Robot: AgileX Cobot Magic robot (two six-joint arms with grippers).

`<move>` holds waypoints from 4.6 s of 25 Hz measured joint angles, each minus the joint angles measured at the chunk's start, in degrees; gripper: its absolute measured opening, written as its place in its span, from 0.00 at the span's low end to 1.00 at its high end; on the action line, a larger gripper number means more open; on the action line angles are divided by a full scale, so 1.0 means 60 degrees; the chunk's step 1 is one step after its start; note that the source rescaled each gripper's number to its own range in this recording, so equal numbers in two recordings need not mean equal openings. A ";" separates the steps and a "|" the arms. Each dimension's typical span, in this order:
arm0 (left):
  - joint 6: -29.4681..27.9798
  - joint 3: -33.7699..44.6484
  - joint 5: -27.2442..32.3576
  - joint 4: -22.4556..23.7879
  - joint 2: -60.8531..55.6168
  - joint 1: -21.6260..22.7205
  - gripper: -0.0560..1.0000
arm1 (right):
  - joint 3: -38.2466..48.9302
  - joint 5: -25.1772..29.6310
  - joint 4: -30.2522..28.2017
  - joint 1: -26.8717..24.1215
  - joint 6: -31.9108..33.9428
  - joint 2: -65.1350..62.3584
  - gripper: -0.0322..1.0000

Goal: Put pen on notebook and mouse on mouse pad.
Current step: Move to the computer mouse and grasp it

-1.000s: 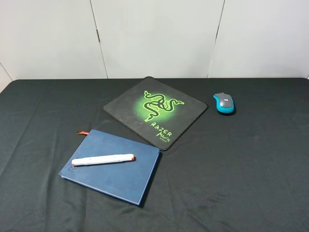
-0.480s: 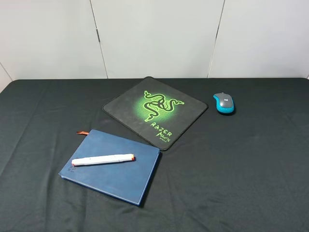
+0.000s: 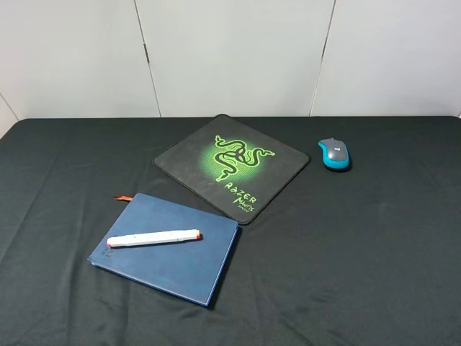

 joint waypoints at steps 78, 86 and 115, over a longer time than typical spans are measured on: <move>0.0008 0.0000 0.0000 0.0019 0.0000 0.0034 1.00 | -0.7745 -0.0088 -0.0455 0.1752 -0.0634 1.4024 1.00; 0.0008 0.0000 0.0000 0.0019 0.0000 0.0034 1.00 | -0.9208 0.0339 -0.0431 0.1752 -0.0399 1.6229 1.00; 0.0008 0.0000 0.0000 0.0011 0.0000 0.0034 1.00 | -1.2792 0.1105 0.0272 0.2030 -0.0964 2.1056 1.00</move>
